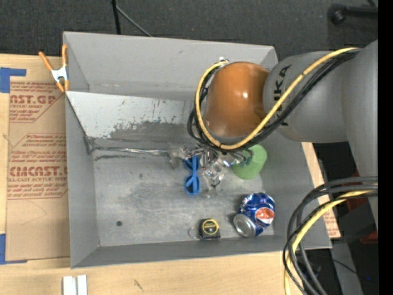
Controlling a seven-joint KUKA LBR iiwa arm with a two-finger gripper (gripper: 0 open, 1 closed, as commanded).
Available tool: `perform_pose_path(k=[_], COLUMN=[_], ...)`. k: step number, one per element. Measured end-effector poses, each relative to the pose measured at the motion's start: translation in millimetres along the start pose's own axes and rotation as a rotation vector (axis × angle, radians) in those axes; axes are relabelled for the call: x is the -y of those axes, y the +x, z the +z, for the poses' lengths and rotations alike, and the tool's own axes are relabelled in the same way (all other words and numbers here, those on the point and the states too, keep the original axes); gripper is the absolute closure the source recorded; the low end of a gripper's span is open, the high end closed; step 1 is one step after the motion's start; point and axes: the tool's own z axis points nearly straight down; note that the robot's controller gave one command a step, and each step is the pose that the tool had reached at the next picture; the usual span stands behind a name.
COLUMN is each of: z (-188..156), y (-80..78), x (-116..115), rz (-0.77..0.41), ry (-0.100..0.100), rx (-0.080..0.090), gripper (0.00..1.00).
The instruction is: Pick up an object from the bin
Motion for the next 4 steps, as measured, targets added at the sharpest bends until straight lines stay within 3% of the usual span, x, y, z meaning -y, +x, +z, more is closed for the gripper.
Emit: perform_pose_path(k=[1, 2, 3, 4], z=[1, 31, 30, 29], y=[8.4, -1.1, -2.8, -4.3], x=[0, 4, 4, 3], rz=[-0.096, -0.178, -0.175, -0.176], ry=[-0.002, 0.000, 0.000, 0.001], rx=[-0.003, 0.000, 0.006, 0.010], gripper=[0.00, 0.00, 0.00, 1.00])
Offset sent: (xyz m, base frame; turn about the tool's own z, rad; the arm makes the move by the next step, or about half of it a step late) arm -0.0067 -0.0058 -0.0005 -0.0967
